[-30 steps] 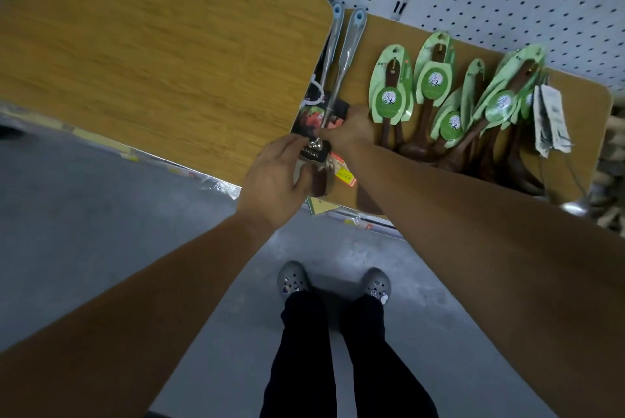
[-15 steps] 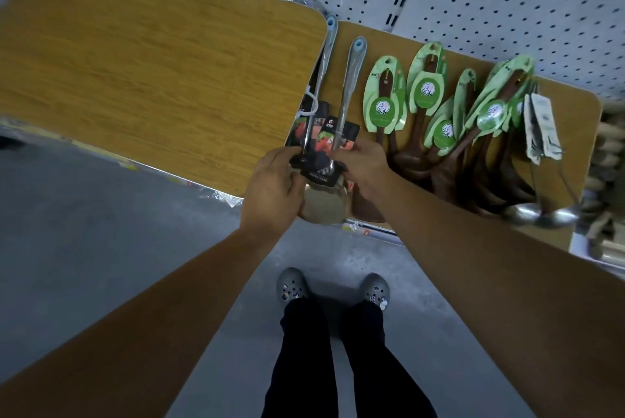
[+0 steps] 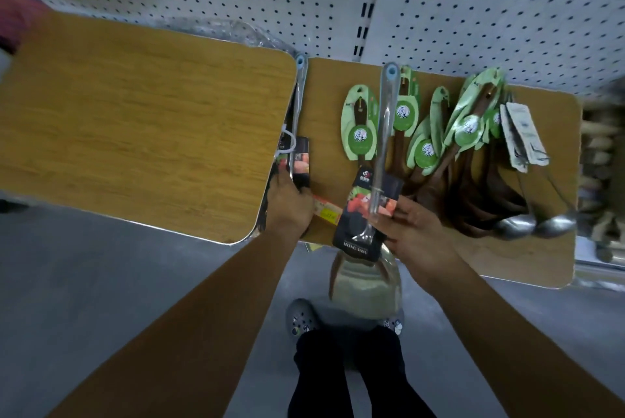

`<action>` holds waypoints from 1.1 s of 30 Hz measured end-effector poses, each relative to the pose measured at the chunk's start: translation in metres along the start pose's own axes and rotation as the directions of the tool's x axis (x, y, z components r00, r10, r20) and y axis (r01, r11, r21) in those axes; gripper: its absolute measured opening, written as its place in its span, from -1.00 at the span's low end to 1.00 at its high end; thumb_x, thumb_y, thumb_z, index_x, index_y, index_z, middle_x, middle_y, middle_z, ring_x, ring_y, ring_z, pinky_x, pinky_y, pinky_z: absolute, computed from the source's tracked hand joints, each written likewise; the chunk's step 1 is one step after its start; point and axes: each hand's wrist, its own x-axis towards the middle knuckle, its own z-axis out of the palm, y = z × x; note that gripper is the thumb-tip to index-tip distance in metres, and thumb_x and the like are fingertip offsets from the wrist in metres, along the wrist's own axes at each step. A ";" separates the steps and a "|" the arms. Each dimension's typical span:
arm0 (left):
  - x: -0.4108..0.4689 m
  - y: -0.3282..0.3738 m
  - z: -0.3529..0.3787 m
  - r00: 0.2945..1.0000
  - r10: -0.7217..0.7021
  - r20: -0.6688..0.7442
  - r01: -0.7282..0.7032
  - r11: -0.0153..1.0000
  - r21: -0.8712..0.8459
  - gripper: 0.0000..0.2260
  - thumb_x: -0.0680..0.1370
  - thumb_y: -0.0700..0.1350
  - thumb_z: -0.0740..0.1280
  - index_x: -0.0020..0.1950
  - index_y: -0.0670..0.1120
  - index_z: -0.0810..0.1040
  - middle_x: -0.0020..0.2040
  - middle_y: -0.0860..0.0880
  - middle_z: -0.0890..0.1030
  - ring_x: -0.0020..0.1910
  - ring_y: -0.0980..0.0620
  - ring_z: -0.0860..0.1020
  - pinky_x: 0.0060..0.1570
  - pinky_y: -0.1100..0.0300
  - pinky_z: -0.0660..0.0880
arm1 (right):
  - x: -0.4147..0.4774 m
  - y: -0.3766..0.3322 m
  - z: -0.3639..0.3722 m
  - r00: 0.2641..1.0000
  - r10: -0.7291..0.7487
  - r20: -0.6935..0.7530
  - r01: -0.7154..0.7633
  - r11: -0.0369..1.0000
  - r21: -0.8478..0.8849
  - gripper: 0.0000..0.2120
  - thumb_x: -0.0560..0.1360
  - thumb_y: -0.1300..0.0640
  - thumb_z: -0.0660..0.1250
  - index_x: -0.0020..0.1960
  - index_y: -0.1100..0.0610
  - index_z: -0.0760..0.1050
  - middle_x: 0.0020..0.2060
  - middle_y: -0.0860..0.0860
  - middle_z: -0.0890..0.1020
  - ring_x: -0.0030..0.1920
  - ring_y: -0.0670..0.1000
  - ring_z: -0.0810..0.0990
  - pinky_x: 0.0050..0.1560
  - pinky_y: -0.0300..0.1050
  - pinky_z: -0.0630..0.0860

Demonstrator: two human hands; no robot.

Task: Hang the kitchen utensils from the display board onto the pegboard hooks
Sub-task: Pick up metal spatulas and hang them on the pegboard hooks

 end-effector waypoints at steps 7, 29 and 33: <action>0.009 0.000 0.021 0.986 -0.010 -0.164 0.043 0.979 0.197 -0.46 0.62 -0.05 0.18 0.57 -0.14 0.13 0.52 -0.20 0.25 0.47 -0.23 0.27 0.40 -0.17 0.23 | -0.011 -0.013 -0.017 0.999 -0.044 0.012 0.045 0.999 -0.025 -0.74 0.38 0.22 0.49 0.07 0.16 0.64 -0.09 0.04 0.75 -0.04 0.05 0.69 0.03 -0.03 0.62; -0.006 0.004 0.045 0.948 -0.086 -0.308 0.012 0.972 -0.235 -0.49 0.44 -0.28 0.43 0.34 0.04 0.43 0.13 0.09 0.60 0.01 0.20 0.55 -0.11 0.44 0.46 | 0.003 0.000 -0.035 0.996 -0.008 -0.085 0.005 0.999 -0.035 -0.76 0.40 0.16 0.54 0.06 0.12 0.67 -0.08 0.08 0.75 0.03 0.18 0.71 0.14 0.30 0.59; 0.001 0.000 0.041 0.971 -0.142 -0.194 0.083 0.955 -0.285 -0.71 0.40 -0.06 0.53 0.09 0.00 0.61 -0.10 0.07 0.69 -0.19 0.17 0.61 -0.17 0.22 0.57 | 0.002 -0.003 -0.042 0.998 0.005 -0.068 -0.004 1.000 0.011 -0.77 0.42 0.21 0.50 0.08 0.11 0.67 -0.04 0.10 0.74 0.06 0.21 0.70 0.17 0.32 0.57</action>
